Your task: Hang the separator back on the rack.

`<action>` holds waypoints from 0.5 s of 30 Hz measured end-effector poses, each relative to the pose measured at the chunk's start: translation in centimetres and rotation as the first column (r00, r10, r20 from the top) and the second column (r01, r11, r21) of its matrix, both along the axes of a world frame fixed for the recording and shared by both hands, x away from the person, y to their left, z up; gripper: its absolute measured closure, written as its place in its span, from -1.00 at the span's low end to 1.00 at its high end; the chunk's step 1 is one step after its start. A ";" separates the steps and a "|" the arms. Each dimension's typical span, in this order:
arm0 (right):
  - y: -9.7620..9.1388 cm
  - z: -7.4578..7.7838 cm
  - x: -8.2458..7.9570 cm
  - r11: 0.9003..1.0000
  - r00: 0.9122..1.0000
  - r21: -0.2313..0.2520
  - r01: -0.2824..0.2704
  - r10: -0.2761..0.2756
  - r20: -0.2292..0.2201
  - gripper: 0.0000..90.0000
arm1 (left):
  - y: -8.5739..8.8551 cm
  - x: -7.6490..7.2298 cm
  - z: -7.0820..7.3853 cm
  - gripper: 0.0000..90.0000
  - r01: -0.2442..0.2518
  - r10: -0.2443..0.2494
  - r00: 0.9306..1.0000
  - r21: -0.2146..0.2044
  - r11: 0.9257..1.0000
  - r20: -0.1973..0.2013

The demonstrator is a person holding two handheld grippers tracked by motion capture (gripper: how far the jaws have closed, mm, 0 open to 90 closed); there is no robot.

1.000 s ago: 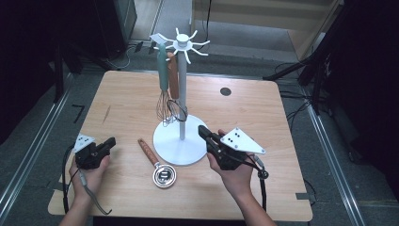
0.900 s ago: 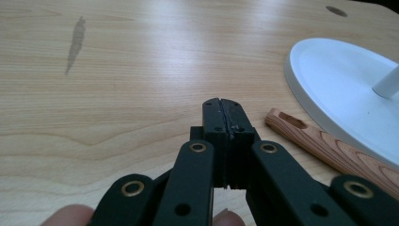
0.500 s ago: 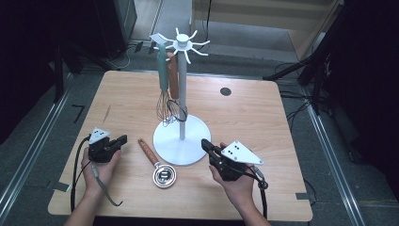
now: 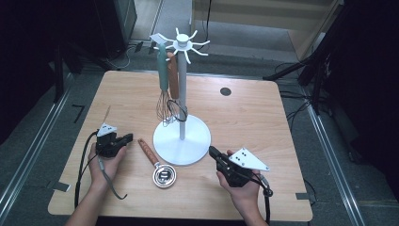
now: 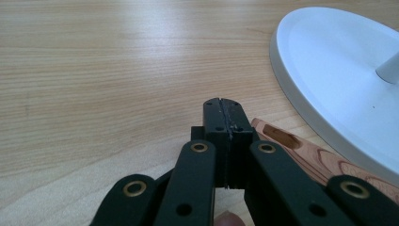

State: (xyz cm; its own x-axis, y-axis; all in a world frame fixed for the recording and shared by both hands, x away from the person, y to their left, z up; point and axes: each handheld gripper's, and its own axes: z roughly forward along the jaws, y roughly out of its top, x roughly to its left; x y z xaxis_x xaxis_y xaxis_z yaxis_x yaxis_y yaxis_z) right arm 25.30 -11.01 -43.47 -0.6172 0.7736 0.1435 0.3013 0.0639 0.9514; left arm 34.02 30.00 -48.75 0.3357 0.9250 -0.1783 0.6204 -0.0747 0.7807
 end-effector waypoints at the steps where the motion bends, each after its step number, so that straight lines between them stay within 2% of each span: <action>1: 0.1 -0.1 -0.1 1.000 1.000 -0.005 -0.003 0.003 -0.003 1.00 | -0.1 0.1 0.0 1.00 0.000 0.000 1.000 -0.003 1.000 -0.001; 3: 0.2 -0.4 -0.3 1.000 1.000 -0.008 -0.008 0.008 -0.007 1.00 | -0.2 0.3 0.0 1.00 0.010 -0.010 1.000 0.002 1.000 -0.003; 6: 0.4 -0.8 -0.5 1.000 1.000 -0.004 -0.020 0.020 -0.023 1.00 | -0.5 0.4 -0.1 1.00 0.011 -0.011 1.000 -0.015 1.000 -0.005; 15: 1.5 -1.9 -0.8 0.998 0.997 -0.018 -0.057 0.055 -0.061 1.00 | -1.3 1.3 -0.1 1.00 0.032 -0.032 0.999 0.005 0.999 -0.023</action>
